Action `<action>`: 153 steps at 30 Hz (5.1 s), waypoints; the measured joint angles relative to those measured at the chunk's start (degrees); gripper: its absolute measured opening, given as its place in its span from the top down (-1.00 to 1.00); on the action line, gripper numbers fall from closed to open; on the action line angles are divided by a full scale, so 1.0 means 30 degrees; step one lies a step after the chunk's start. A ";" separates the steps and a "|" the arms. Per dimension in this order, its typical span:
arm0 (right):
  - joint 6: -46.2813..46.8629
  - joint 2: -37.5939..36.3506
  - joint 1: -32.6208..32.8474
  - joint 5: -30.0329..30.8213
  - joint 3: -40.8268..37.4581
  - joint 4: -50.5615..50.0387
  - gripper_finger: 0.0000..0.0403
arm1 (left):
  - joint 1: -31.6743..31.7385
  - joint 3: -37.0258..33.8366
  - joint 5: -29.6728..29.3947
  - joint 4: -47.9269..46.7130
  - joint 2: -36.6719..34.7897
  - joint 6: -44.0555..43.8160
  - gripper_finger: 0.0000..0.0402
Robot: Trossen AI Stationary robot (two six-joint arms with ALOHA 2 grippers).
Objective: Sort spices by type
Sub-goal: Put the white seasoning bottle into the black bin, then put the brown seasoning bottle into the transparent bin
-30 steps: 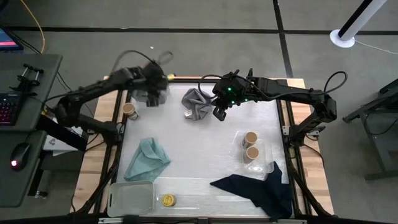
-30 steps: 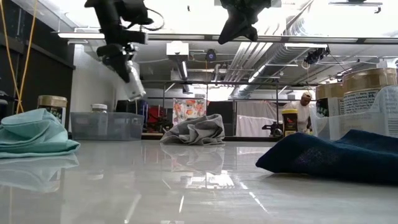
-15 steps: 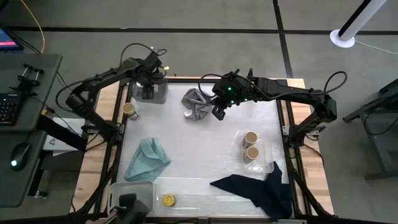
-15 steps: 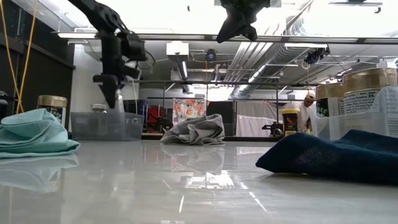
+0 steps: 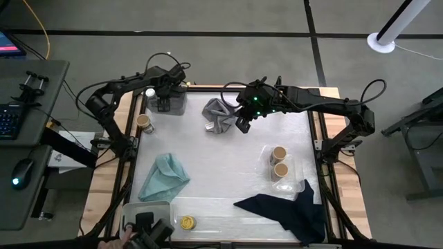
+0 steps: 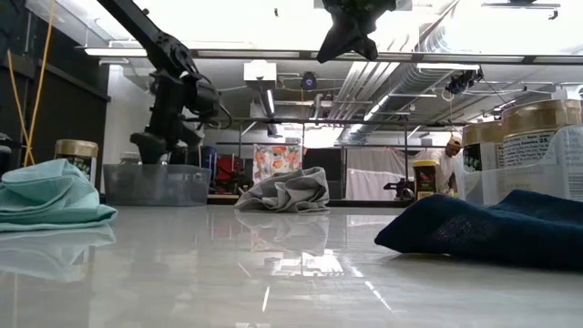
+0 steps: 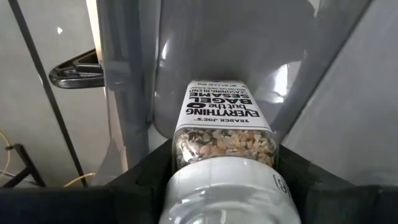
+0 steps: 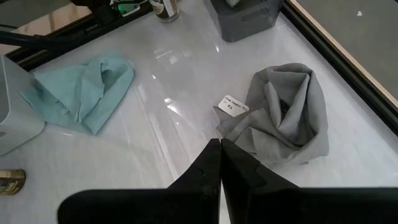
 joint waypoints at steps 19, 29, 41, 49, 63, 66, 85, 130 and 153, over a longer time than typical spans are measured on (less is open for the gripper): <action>-0.0326 0.0000 0.0003 0.0000 0.0000 -0.0006 1.00 | -0.0776 0.2745 0.0805 -0.1101 0.0086 -0.2708 -0.38; -0.0430 0.0000 0.0003 -0.0001 0.0000 -0.0007 1.00 | -0.3136 0.4594 0.9931 0.0761 -0.2648 -1.1661 -0.38; -0.2170 0.0000 0.0001 -0.0894 0.0000 -0.1193 1.00 | -1.4093 -0.5665 1.0395 0.7548 -1.2408 -2.1564 -0.36; -0.3375 0.0000 -0.0005 -0.2479 0.0000 0.0108 1.00 | -2.3290 -0.7838 0.6082 0.8063 -1.3890 -3.1408 -0.26; 0.2751 0.0103 0.5189 -0.1838 0.0000 0.2114 1.00 | -2.8602 -0.7104 0.5463 0.7198 -1.2088 -3.0593 -0.24; 0.5456 0.0263 0.7072 0.0860 0.0000 0.2882 1.00 | -2.9405 -0.7104 0.5229 0.7712 -1.2277 -2.9386 -0.23; 1.0342 0.0561 1.1608 0.6826 0.0007 0.2994 1.00 | -2.8758 -0.7054 0.0934 2.0402 -1.5644 -2.5822 -0.23; 0.6427 0.0532 0.9331 0.9141 0.0015 0.3902 1.00 | -2.6549 -0.1348 -0.3652 0.8794 -1.5404 -2.3780 -0.23; 0.7417 0.0532 0.9736 0.8971 0.0022 0.3264 1.00 | -1.7845 -0.3691 -0.6273 -0.8530 -1.4930 -4.0495 0.67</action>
